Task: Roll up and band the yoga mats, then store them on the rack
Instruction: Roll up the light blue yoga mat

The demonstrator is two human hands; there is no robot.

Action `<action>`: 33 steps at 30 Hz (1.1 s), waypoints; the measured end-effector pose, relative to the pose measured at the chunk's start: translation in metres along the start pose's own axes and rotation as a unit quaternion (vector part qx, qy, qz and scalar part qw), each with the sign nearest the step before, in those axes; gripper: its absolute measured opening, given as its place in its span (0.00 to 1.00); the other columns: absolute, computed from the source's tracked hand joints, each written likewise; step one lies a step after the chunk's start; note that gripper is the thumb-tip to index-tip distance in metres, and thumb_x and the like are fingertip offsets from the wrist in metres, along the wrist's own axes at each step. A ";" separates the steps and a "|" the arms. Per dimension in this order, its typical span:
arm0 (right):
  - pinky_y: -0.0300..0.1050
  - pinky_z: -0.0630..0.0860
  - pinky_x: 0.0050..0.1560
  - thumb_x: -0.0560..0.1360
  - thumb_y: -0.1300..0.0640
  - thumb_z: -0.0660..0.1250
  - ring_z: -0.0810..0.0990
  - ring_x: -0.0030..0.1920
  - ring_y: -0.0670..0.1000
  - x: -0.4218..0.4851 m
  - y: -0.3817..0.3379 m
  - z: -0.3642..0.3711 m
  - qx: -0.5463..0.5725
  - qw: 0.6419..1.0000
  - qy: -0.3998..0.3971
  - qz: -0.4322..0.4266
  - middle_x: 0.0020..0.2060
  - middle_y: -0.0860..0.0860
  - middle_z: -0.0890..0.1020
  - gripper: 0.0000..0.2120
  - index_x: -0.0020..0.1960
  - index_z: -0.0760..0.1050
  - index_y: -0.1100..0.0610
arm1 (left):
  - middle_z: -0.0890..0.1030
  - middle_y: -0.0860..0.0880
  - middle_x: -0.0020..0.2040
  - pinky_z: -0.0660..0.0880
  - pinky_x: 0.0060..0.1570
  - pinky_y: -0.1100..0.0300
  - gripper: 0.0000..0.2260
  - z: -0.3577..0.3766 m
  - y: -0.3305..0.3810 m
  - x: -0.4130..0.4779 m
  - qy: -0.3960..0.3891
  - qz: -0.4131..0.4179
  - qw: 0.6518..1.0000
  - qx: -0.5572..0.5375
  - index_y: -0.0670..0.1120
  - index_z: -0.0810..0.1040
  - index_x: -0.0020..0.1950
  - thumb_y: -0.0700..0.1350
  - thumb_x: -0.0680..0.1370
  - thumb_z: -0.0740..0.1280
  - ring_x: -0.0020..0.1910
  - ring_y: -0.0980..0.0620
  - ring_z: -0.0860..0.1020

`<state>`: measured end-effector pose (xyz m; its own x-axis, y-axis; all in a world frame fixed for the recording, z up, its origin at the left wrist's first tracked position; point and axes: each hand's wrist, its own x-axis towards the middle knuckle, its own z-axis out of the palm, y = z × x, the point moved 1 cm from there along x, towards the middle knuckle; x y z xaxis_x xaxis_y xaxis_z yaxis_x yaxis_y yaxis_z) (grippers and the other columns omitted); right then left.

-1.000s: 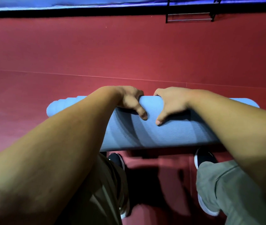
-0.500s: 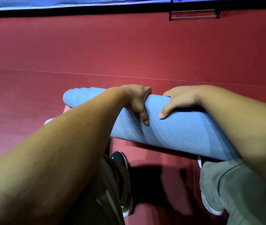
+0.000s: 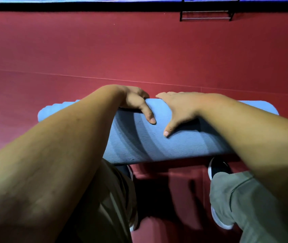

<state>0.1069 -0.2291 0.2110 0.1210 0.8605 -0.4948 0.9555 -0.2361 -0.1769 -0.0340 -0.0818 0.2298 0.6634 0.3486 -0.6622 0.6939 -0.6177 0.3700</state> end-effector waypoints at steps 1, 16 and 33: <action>0.59 0.76 0.66 0.48 0.22 0.79 0.77 0.65 0.56 0.000 -0.001 -0.001 0.000 1.000 0.012 -0.007 0.66 0.48 0.76 0.63 0.75 0.62 0.46 | 0.89 0.54 0.48 0.86 0.50 0.48 0.28 0.001 0.000 -0.001 -0.004 -0.001 1.000 -0.004 0.54 0.84 0.55 0.57 0.59 0.87 0.48 0.48 0.88; 0.54 0.83 0.57 0.52 0.30 0.85 0.86 0.51 0.45 0.006 0.022 0.004 0.177 0.984 -0.033 0.011 0.50 0.38 0.86 0.38 0.58 0.78 0.39 | 0.74 0.51 0.66 0.75 0.67 0.44 0.54 0.014 0.021 -0.006 0.071 0.086 0.954 0.277 0.55 0.70 0.75 0.80 0.56 0.76 0.65 0.45 0.75; 0.56 0.81 0.63 0.64 0.32 0.82 0.86 0.55 0.48 0.001 0.020 0.003 0.223 0.971 -0.081 0.002 0.55 0.42 0.86 0.35 0.65 0.76 0.42 | 0.83 0.59 0.54 0.81 0.56 0.51 0.42 0.015 0.010 0.005 0.013 0.050 0.990 0.135 0.58 0.77 0.62 0.64 0.51 0.87 0.53 0.54 0.82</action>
<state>0.1256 -0.2345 0.2045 0.0457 0.7852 -0.6176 0.7394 -0.4423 -0.5076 -0.0280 -0.0970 0.2207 0.7340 0.2915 -0.6134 0.5269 -0.8142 0.2436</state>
